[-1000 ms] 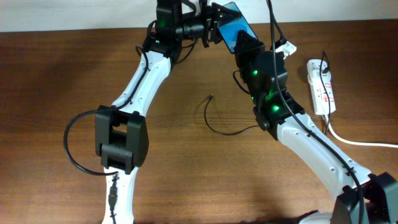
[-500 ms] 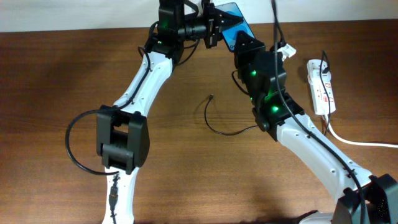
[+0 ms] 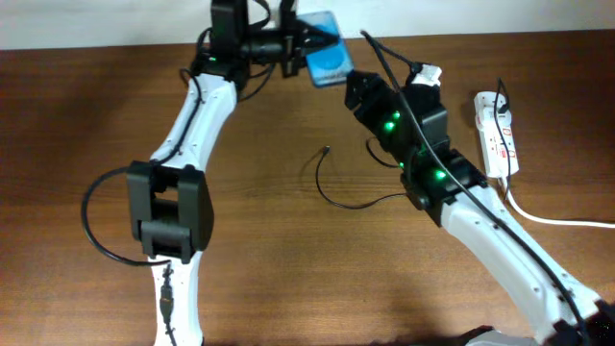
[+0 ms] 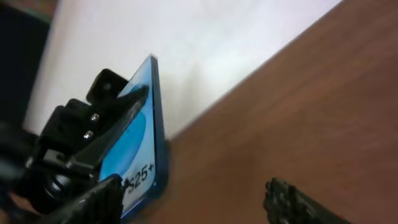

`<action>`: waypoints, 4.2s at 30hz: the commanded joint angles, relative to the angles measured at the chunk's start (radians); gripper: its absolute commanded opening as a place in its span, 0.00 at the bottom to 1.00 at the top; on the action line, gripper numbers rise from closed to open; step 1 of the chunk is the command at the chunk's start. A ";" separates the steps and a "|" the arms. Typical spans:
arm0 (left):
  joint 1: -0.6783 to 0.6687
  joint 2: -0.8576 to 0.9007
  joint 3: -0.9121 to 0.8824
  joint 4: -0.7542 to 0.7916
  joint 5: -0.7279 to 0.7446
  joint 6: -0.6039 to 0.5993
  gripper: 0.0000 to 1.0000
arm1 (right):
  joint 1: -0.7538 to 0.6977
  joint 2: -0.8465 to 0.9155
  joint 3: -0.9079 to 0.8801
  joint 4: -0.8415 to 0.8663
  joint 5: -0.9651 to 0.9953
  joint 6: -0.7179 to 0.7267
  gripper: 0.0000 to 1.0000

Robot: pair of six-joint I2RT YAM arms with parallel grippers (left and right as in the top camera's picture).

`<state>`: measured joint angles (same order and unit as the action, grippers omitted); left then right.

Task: Plug charger to phone and switch on socket
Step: 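Release the right gripper and move it to the black cable, then grasp the black cable near its USB-C plug with the right gripper, then lift the USB-C plug up toward the phone's bottom port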

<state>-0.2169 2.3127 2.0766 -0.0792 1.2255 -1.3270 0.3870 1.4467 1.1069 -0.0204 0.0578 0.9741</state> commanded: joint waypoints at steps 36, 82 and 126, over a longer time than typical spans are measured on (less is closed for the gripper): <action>0.206 -0.018 -0.001 -0.461 0.140 0.510 0.00 | -0.002 0.689 0.411 -0.504 -0.388 -0.336 0.36; 0.187 -0.018 -0.001 -0.483 0.259 0.586 0.00 | -0.108 0.438 0.371 -0.494 -0.813 -0.821 0.04; 0.034 -0.018 -0.001 -0.453 0.268 0.662 0.00 | -0.080 -0.107 -0.217 0.010 -0.948 -0.272 0.04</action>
<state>-0.1898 2.3154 2.0701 -0.5381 1.4570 -0.6785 0.2741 1.2713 0.8825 -0.0746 -0.8330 0.6518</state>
